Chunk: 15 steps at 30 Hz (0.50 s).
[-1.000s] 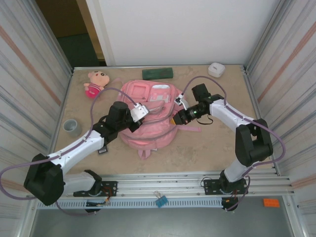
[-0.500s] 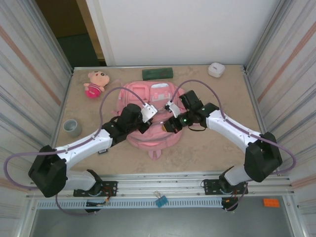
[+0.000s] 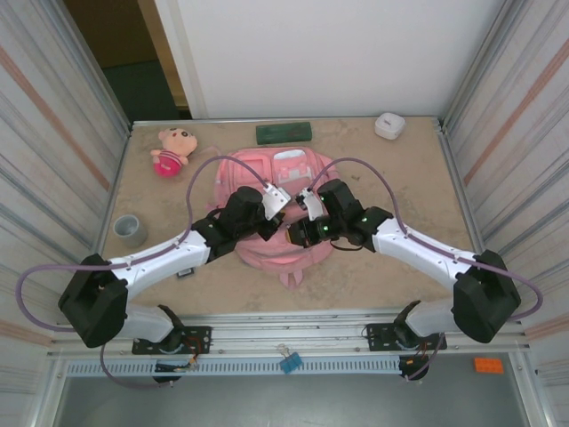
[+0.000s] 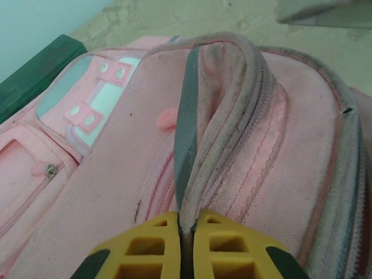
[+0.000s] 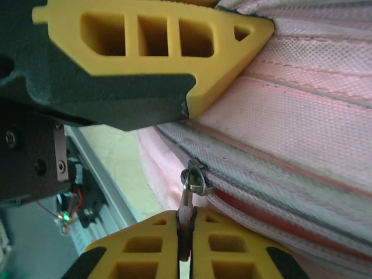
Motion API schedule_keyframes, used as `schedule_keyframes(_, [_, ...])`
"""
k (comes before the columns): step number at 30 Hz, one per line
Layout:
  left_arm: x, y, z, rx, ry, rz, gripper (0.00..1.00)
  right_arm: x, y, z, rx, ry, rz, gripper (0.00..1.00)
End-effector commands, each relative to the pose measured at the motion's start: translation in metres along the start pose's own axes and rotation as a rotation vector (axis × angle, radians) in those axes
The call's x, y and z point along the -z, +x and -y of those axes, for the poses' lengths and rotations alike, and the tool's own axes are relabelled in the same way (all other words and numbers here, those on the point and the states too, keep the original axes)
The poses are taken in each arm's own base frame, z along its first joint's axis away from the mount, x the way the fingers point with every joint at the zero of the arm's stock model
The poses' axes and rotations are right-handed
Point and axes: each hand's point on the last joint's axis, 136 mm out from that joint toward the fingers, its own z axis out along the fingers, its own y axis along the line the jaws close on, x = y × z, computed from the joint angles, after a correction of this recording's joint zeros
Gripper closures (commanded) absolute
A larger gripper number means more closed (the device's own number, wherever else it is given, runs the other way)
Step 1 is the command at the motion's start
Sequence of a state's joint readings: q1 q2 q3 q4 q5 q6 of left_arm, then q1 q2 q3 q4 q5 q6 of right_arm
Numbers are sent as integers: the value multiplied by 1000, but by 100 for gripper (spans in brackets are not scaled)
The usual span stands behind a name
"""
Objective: Pack the student bag
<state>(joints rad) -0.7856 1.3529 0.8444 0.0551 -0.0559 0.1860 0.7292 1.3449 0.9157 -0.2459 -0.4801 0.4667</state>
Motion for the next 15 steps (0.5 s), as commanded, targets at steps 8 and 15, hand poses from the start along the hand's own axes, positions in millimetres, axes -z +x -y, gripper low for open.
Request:
schedule_keyframes(8, [30, -59, 7, -61, 159, 295, 100, 34, -33, 15, -397, -65, 144, 40])
schedule_keyframes(15, [34, -53, 20, -157, 272, 317, 100, 36, -50, 18, -497, -141, 198, 37])
